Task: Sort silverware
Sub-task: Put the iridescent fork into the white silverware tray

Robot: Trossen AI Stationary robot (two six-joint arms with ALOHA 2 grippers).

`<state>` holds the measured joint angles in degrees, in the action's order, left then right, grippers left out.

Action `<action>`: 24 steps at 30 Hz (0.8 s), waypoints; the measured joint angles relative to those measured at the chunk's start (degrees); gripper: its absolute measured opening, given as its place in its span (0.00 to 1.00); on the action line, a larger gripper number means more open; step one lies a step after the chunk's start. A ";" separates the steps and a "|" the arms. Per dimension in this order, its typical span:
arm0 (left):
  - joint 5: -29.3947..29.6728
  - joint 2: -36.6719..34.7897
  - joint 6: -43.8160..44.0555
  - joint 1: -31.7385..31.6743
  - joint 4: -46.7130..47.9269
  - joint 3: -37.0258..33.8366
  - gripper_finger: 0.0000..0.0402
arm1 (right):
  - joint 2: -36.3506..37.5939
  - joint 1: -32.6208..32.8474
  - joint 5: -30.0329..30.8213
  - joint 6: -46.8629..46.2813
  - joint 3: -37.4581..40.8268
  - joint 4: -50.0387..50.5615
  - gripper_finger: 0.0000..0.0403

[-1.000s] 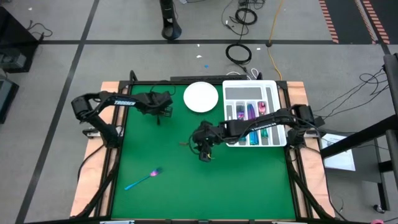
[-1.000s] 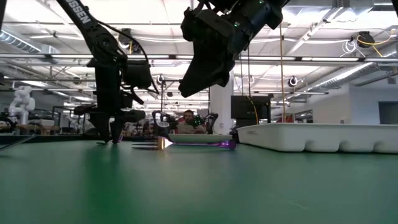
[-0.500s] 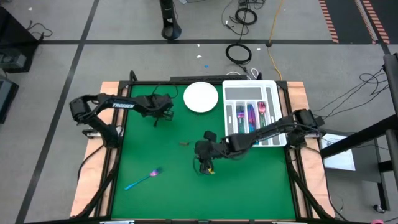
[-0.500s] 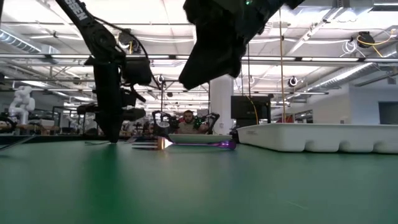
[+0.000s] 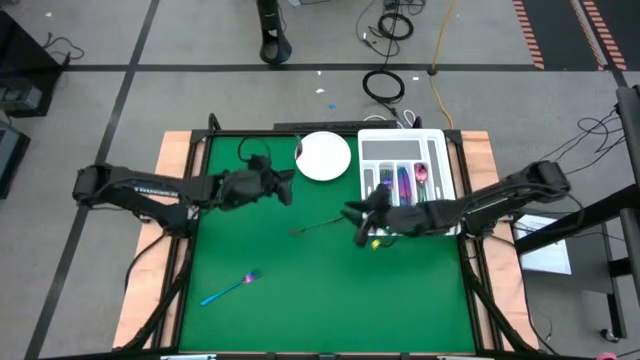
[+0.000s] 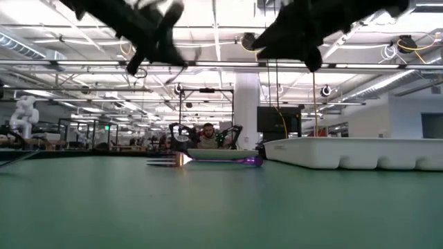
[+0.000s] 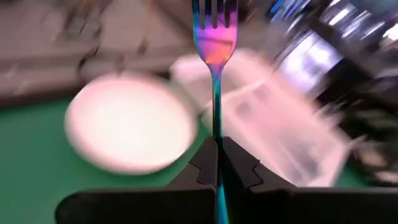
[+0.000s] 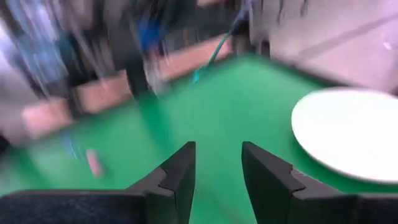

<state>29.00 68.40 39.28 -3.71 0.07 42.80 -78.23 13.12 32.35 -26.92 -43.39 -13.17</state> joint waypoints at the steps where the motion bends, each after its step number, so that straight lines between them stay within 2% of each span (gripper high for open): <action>1: 2.71 0.17 -2.00 2.59 -4.04 0.00 0.01 | 1.74 -0.40 0.71 -0.63 3.84 -8.15 0.29; 3: 9.65 1.78 -6.52 7.59 -13.17 0.02 0.01 | 3.53 -1.34 -1.20 -1.51 10.81 -25.32 0.29; 5: 15.85 4.23 -11.10 11.94 -21.44 0.11 0.01 | 3.61 -2.10 -4.34 -2.56 15.29 -38.20 0.29; 8: 24.46 9.27 -17.15 16.47 -34.11 0.09 0.00 | 3.25 -2.60 -5.52 -3.74 16.96 -45.43 0.29; 10: 28.85 13.02 -21.05 18.36 -41.39 0.13 0.00 | 3.25 -2.69 -5.46 -2.95 15.55 -43.87 0.29; 13: 34.26 17.97 -23.02 19.91 -46.71 1.68 0.00 | 3.23 -2.66 -5.48 0.89 11.83 -37.64 0.29; 18: 36.13 22.93 -21.63 20.03 -47.60 6.95 0.00 | 1.99 -2.66 -4.26 4.40 4.33 -23.25 0.29; 21: 36.09 24.70 -21.63 20.03 -47.42 10.05 0.00 | -1.41 -2.64 -1.62 7.01 1.60 -22.21 0.29; 24: 36.06 25.05 -23.09 20.02 -47.29 12.24 0.00 | -4.88 -2.39 -0.49 8.49 0.88 -26.93 0.29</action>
<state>65.05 93.45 16.19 16.31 -47.22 55.04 -83.11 10.74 31.86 -18.42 -42.51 -40.11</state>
